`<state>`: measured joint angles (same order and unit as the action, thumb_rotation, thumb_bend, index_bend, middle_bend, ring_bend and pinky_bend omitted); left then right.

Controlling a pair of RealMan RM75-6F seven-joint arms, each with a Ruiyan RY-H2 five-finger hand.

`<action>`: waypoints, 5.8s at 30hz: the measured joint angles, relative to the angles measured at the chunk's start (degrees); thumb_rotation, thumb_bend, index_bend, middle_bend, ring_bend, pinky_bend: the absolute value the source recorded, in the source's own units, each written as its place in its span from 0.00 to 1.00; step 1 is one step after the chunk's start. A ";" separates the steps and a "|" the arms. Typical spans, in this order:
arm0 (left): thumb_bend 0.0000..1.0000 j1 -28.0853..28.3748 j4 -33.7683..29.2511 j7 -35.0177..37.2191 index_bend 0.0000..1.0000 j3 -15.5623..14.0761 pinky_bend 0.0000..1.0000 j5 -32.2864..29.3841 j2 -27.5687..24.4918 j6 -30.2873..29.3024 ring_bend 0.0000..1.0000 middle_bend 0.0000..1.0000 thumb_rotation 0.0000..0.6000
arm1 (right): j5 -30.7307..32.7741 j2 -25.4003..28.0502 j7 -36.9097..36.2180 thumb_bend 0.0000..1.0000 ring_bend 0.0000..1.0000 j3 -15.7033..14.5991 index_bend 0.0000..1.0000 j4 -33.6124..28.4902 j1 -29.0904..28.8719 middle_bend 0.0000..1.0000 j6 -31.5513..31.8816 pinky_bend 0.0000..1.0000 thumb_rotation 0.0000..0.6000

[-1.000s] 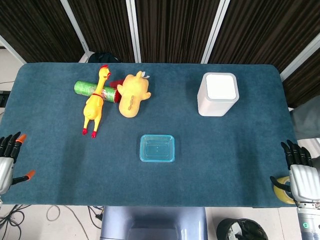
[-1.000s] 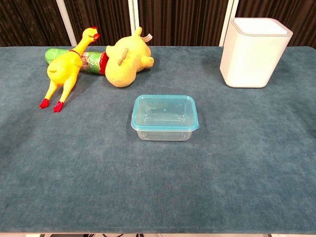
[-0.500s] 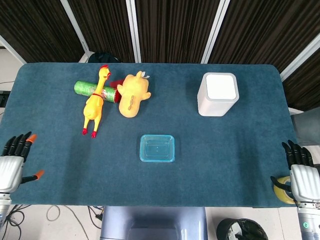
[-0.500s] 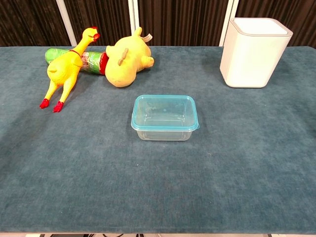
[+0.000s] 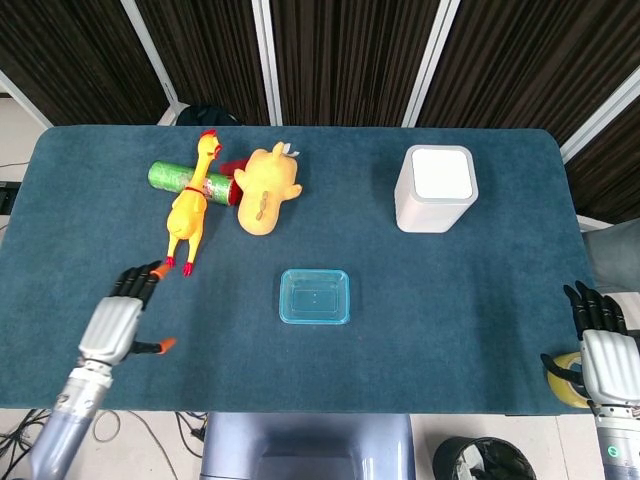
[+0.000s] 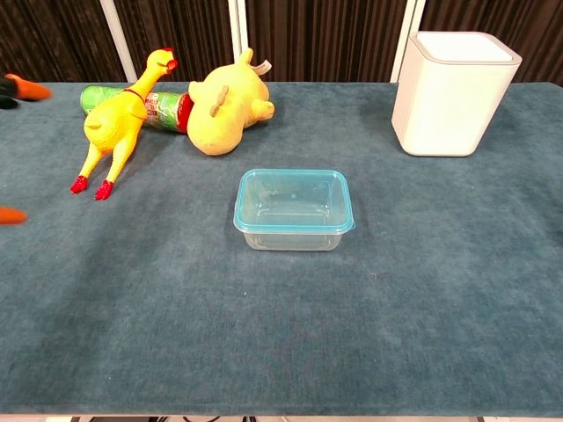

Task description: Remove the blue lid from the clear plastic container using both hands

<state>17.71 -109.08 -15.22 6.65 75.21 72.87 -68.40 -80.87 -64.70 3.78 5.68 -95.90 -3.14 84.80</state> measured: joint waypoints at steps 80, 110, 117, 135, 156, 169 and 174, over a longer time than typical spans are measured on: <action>0.17 37.27 33.34 -5.68 0.28 5.17 0.40 -9.32 33.63 15.76 0.28 0.33 1.00 | -1.69 -0.06 3.17 0.24 0.00 -0.25 0.00 -3.48 -3.61 0.00 -4.86 0.00 1.00; 0.17 38.09 38.41 11.49 0.27 1.09 0.41 2.20 33.60 21.74 0.27 0.33 1.00 | 1.84 -23.63 25.16 0.24 0.00 -2.17 0.00 -4.36 -11.35 0.00 -12.97 0.00 1.00; 0.17 38.19 37.93 10.58 0.27 1.20 0.41 1.45 33.68 22.57 0.27 0.33 1.00 | 2.68 -29.05 26.71 0.24 0.00 -2.50 0.00 -2.78 -10.99 0.00 -11.67 0.00 1.00; 0.17 38.11 36.56 6.35 0.27 2.45 0.41 -1.75 33.62 23.00 0.27 0.33 1.00 | 6.32 -39.16 30.01 0.24 0.00 0.87 0.00 -0.03 -12.32 0.00 -9.82 0.00 1.00; 0.17 37.90 35.94 3.13 0.27 2.89 0.41 -4.03 34.79 22.78 0.27 0.33 1.00 | 9.64 -40.26 29.91 0.24 0.00 2.56 0.00 -1.83 -13.19 0.00 -9.21 0.00 1.00; 0.17 37.83 35.62 2.72 0.27 3.31 0.41 -4.77 35.09 22.72 0.27 0.33 1.00 | 10.58 -41.06 29.83 0.24 0.00 3.13 0.00 -2.38 -13.74 0.00 -8.49 0.00 1.00; 0.17 37.86 35.41 2.62 0.27 3.35 0.41 -4.92 35.08 22.86 0.27 0.32 1.00 | 11.31 -41.36 29.69 0.24 0.00 3.32 0.00 -2.62 -13.75 0.00 -8.22 0.00 1.00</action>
<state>55.57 -73.66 -12.60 10.00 70.30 107.94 -45.54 -69.56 -106.06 33.46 9.00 -98.53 -16.89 76.58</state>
